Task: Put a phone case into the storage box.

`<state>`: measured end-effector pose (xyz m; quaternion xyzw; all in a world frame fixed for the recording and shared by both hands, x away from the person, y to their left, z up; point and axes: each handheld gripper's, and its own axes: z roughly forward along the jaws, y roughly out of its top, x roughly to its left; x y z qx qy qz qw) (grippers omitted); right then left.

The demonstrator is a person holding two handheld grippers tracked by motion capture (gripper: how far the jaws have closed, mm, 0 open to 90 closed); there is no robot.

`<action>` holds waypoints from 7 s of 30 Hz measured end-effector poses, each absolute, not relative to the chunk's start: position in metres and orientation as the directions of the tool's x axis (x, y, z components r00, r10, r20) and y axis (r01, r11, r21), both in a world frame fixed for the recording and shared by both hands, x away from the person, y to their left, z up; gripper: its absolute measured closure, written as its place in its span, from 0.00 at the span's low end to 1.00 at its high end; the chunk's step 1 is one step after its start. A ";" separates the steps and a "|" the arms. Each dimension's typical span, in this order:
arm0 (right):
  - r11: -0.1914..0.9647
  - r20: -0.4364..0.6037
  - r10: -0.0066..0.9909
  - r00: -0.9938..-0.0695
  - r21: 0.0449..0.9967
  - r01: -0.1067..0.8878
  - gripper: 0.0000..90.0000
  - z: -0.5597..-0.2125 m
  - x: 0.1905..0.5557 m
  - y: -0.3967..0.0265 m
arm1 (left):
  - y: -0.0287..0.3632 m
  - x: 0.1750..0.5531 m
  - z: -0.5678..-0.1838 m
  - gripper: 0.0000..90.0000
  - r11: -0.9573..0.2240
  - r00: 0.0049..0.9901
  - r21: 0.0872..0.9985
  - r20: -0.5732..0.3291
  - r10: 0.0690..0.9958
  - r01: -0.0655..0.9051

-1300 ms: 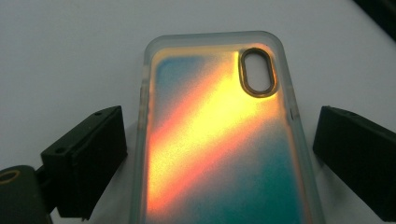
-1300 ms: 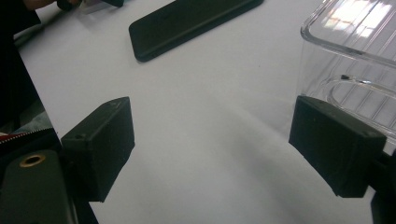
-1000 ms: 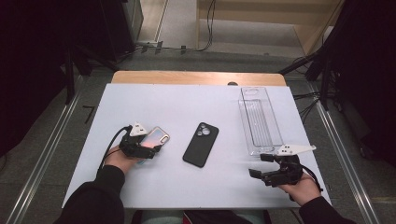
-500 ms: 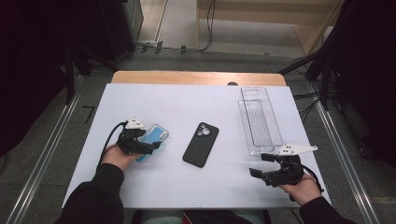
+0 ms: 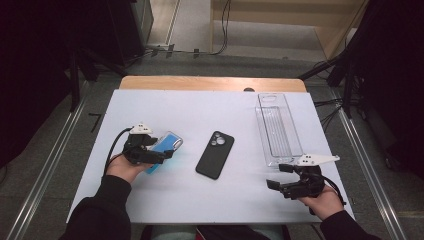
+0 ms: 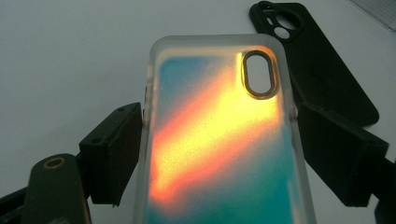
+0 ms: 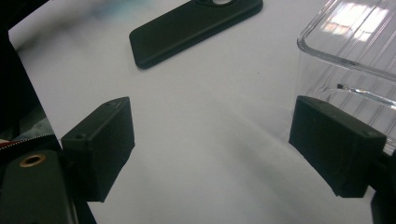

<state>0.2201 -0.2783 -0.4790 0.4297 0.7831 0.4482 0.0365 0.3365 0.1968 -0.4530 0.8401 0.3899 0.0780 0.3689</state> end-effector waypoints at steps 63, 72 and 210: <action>0.118 0.381 0.753 -0.536 0.723 0.680 0.14 -0.451 0.239 -0.224 | 0.101 0.290 -0.458 0.19 -0.110 0.581 0.813 -0.307 0.754 0.572; 0.093 0.421 0.734 -0.534 0.716 0.692 0.14 -0.442 0.250 -0.208 | 0.093 0.281 -0.461 0.19 -0.069 0.588 0.869 -0.272 0.762 0.491; 0.247 0.377 0.467 -0.800 0.813 0.527 0.86 -0.400 0.294 -0.177 | 0.101 0.304 -0.405 0.35 -0.514 0.901 0.743 -0.318 0.294 0.430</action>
